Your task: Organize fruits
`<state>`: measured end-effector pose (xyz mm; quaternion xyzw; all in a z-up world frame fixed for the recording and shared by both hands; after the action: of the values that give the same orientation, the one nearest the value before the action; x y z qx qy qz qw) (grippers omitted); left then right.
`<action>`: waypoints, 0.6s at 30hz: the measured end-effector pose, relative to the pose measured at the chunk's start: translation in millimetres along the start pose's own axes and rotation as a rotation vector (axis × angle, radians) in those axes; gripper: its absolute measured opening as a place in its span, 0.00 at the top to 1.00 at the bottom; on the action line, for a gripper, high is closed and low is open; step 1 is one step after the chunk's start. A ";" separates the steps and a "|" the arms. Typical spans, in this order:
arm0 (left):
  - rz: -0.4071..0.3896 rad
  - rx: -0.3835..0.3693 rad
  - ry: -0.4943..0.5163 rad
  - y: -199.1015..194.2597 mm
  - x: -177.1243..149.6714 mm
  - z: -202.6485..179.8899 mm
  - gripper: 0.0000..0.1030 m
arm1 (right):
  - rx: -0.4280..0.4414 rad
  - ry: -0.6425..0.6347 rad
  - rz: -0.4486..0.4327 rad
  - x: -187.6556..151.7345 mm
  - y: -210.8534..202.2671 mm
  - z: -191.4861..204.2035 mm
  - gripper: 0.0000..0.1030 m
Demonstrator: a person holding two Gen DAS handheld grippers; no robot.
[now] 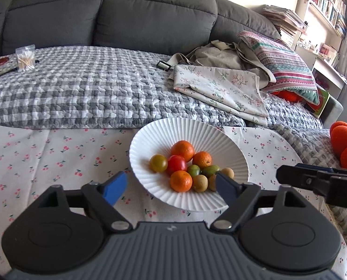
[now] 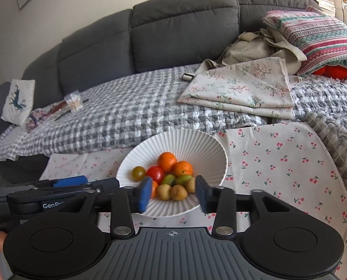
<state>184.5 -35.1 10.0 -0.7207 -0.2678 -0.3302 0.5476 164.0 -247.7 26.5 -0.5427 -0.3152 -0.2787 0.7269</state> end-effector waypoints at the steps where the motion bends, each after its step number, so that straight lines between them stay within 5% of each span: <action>1: -0.002 0.010 0.002 -4.9 -1.3 0.1 0.16 | 0.003 -0.002 -0.003 -1.1 -4.3 0.4 0.48; 14: -0.030 0.121 -0.040 -72.1 -34.1 5.2 0.01 | 0.024 -0.014 -0.029 -29.0 -60.0 16.5 0.03; 18: -0.023 0.141 -0.043 -88.0 -45.7 1.9 0.01 | -0.008 -0.026 -0.029 -43.5 -74.7 22.8 0.00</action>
<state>89.9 -11.8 28.3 -0.6841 -0.3103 -0.3010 0.5875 76.4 -242.0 44.1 -0.5446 -0.3312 -0.2836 0.7164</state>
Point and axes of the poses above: each gripper's, at about its wrist camera, not at the fingertips, and y roughly the way its jaws point, z to its left, x to its top, the point moved 3 cm from there along y, roughly the way its jaws point, and after that the axes turned 1 degree about y, right-handed, at the moved point
